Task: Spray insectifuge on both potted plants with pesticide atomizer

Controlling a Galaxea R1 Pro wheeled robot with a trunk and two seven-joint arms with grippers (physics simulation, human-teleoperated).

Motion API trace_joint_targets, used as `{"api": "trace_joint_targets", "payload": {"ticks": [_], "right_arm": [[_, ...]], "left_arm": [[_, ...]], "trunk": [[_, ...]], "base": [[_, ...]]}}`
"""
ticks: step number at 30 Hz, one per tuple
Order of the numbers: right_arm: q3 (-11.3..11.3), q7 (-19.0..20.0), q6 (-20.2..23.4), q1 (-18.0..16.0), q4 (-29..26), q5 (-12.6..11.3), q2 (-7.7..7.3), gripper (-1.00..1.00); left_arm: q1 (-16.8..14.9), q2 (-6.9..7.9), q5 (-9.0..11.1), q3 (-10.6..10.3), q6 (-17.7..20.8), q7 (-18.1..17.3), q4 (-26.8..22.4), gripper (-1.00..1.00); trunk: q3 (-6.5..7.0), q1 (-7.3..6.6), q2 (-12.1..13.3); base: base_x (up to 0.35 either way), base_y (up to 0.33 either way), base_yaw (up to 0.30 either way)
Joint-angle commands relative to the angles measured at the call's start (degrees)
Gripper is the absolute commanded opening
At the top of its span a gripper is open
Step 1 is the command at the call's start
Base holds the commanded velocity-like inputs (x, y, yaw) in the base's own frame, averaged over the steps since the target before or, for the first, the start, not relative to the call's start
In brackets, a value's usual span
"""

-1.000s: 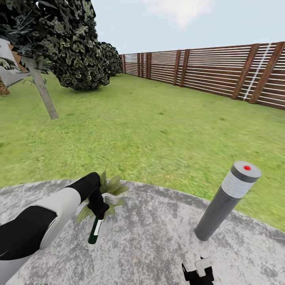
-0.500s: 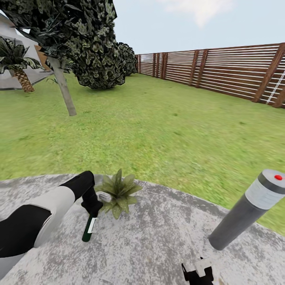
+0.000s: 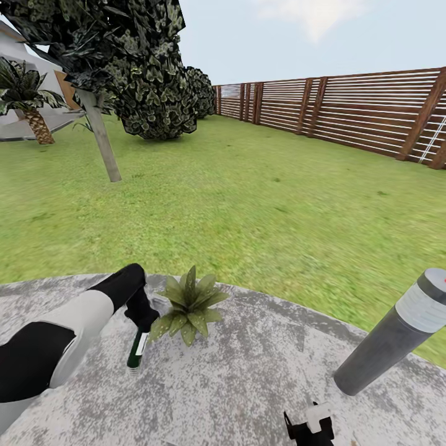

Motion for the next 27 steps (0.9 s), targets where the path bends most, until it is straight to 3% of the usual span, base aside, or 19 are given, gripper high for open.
{"api": "trace_joint_targets", "payload": {"ticks": [1, 3, 5, 13, 17, 21, 27], "right_arm": [[-0.35, -0.21, -0.18, -0.04, 0.06, 0.6, -0.06, 1.0], [-0.35, -0.21, -0.18, -0.04, 0.06, 0.62, -0.06, 1.0], [-0.35, -0.21, -0.18, -0.04, 0.06, 0.61, -0.06, 1.0], [-0.35, -0.21, -0.18, -0.04, 0.06, 0.62, -0.07, 1.0], [-0.35, -0.21, -0.18, -0.04, 0.08, 0.6, -0.07, 1.0], [-0.35, -0.21, -0.18, -0.04, 0.14, 0.65, -0.07, 1.0], [-0.35, -0.21, -0.18, -0.04, 0.15, 0.67, -0.07, 1.0]], "left_arm": [[0.15, 2.16, 1.07, 2.97, 0.17, -0.54, -3.12, -1.0], [0.19, 4.1, 1.49, 6.26, 0.01, -0.47, -4.46, -1.0], [0.26, 5.14, 1.53, 7.59, -0.1, -0.4, -5.32, -1.0], [0.37, 5.5, 1.14, 7.68, -0.16, -0.25, -5.62, -1.0], [0.38, 5.43, 1.05, 7.51, -0.16, -0.03, -5.63, -1.0], [0.42, 5.39, 1.08, 7.5, -0.08, 2.77, -5.56, -1.0], [0.46, 5.22, 1.05, 7.54, -0.09, 3.01, -5.5, -1.0]], "trunk": [[-0.05, -0.01, -0.02], [-0.05, -0.01, -0.02], [-0.05, -0.01, -0.02], [-0.05, -0.01, -0.02], [-0.05, -0.01, -0.02], [-0.05, -0.01, -0.02], [-0.05, -0.01, -0.02]], "base": [[0.0, 0.0, 0.0], [0.0, 0.003, 0.0], [-0.056, 0.097, 0.0], [-0.108, 0.251, -0.02], [0.083, 0.299, -0.252], [0.227, 0.259, -0.298], [0.13, 0.317, -0.285]]}}
